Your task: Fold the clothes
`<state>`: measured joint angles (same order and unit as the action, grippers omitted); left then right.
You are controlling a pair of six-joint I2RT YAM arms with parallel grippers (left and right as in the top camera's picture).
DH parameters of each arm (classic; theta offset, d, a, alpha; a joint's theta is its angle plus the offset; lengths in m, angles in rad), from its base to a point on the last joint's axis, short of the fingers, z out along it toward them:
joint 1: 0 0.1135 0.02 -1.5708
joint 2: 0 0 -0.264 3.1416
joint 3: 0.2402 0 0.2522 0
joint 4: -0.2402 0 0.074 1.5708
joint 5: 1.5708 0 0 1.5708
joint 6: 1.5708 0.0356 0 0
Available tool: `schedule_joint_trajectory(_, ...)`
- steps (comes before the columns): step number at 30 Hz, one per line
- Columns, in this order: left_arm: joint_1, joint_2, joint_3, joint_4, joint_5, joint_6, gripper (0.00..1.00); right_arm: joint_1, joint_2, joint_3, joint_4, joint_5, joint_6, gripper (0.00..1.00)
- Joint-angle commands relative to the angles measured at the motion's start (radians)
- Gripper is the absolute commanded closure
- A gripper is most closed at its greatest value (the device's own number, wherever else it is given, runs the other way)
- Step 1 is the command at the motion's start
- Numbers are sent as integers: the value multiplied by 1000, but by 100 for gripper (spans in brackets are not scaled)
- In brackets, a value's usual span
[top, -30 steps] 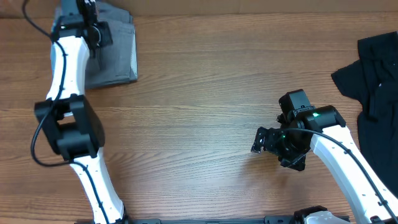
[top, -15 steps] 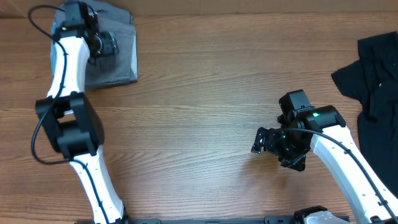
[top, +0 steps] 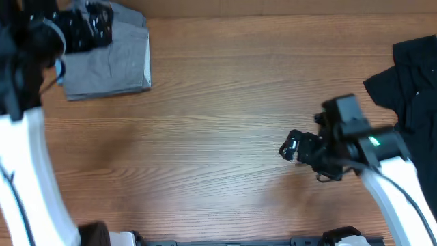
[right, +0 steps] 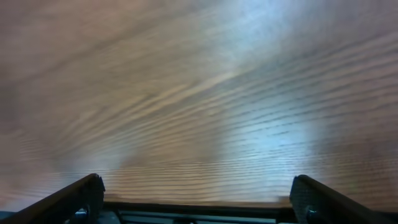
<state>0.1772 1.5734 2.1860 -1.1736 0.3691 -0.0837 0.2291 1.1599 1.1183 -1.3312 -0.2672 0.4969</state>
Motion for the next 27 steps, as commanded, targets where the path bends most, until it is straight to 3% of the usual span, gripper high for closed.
schedule_joint_trajectory(1, 5, -107, -2, -69, 101, -10, 0, 13, -193, 37, -13, -13, -6, 0)
schedule_joint_trajectory(7, 5, -313, -24, -225, 112, -9, 0, 24, -460, 31, -13, 25, 39, 0)
schedule_joint_trajectory(11, 5, -481, -145, -274, 114, 23, 0, 24, -625, 20, -21, 47, 58, 0)
schedule_joint_trajectory(15, 5, -668, -389, -244, 115, 23, 0, 23, -734, -44, -23, 80, 104, 0)
schedule_joint_trajectory(21, 5, -1056, -931, -54, 99, -29, 0, 23, -801, -148, 75, 248, 133, 0)
schedule_joint_trajectory(27, 5, -1136, -1123, -38, 92, -29, 0, 23, -799, -152, 186, 264, 132, 0)
